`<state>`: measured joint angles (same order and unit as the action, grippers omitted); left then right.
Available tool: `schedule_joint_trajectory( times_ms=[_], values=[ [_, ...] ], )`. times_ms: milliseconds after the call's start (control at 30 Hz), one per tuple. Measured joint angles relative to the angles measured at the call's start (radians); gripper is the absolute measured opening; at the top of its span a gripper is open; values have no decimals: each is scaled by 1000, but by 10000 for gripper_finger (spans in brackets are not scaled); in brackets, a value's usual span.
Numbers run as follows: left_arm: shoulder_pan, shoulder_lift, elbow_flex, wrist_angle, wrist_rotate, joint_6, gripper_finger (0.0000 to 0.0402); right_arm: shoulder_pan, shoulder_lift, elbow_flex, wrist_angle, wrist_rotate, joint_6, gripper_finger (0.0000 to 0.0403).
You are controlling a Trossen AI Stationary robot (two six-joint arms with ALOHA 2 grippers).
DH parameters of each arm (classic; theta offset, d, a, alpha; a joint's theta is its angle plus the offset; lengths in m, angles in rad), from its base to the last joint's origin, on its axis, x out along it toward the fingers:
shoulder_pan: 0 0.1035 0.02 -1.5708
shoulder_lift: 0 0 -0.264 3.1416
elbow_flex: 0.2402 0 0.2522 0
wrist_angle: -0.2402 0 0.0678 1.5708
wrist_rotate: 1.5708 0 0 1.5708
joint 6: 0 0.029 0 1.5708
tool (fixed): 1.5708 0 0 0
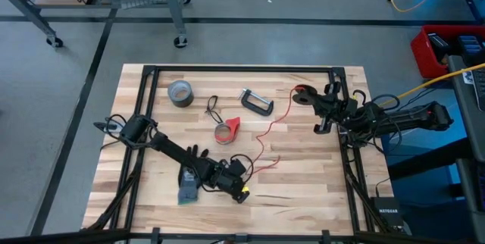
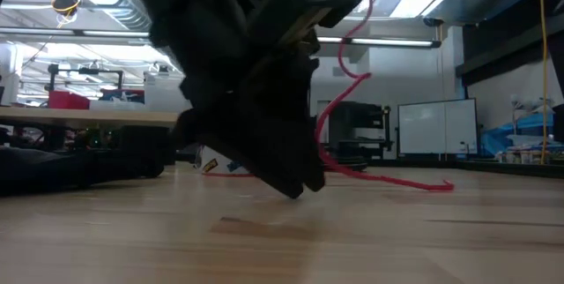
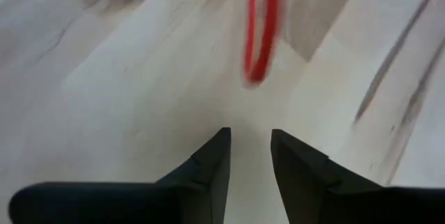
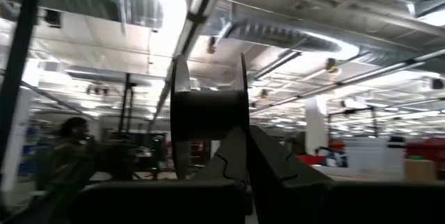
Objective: Coil cords
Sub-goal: Coil the red wire onto the spool
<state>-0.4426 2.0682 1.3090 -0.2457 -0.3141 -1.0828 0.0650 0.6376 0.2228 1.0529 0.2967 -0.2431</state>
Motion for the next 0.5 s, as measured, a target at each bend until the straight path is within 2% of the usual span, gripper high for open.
schedule_joint_trajectory(
  times_ms=[200, 333, 500],
  values=[
    [-49, -3, 3, -97, -31, -147, 93, 0, 0, 0, -1, 6, -1, 5],
    [-96, -14, 1, -167, -149, -221, 92, 0, 0, 0, -9, -3, 0, 5],
    [-143, -73, -2, -364, -319, -357, 88, 0, 0, 0, -16, -62, 15, 5]
  ],
)
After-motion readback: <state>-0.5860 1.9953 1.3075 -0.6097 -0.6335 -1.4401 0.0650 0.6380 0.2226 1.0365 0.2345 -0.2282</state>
